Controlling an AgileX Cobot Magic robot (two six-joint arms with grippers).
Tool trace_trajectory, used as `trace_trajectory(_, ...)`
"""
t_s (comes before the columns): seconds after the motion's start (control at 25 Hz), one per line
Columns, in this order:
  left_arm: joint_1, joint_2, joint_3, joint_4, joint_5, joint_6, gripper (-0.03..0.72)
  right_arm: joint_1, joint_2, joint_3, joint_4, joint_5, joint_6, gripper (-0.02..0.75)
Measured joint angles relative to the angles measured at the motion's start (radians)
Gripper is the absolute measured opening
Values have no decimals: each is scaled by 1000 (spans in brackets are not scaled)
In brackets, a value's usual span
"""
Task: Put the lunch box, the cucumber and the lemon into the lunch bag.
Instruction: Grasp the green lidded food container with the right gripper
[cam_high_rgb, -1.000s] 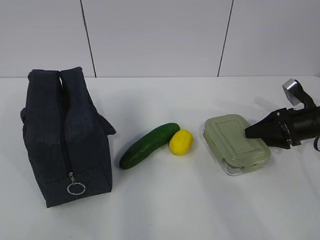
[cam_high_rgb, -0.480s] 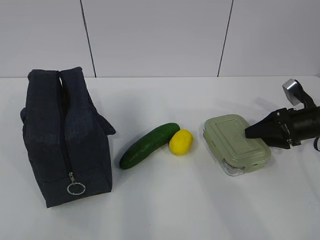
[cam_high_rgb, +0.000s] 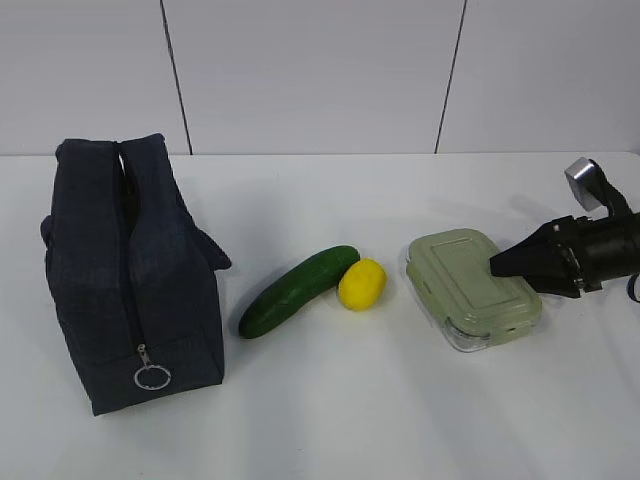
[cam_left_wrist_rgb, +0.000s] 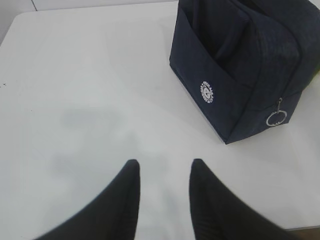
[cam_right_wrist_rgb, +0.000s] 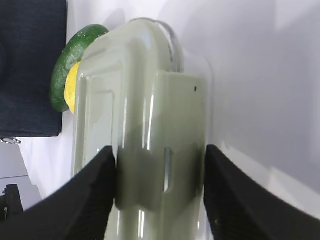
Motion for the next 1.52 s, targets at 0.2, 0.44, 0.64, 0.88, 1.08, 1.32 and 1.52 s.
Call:
trace_trajectory(0.2, 0, 0, 0, 0, 0, 0, 242, 0, 0, 0, 3, 0, 0, 419)
trace_trajectory(0.44, 0, 0, 0, 0, 0, 0, 242, 0, 2, 0, 19, -2, -2, 419)
trace_trajectory(0.64, 0, 0, 0, 0, 0, 0, 242, 0, 2, 0, 21, -2, -2, 418)
trace_trajectory(0.88, 0, 0, 0, 0, 0, 0, 242, 1, 2, 0, 21, -2, -2, 418)
trace_trajectory(1.08, 0, 0, 0, 0, 0, 0, 242, 1, 2, 0, 21, -2, 9, 418)
trace_trajectory(1.32, 0, 0, 0, 0, 0, 0, 242, 1, 2, 0, 21, -2, 22, 417)
trace_trajectory(1.52, 0, 0, 0, 0, 0, 0, 242, 1, 2, 0, 21, -2, 24, 405)
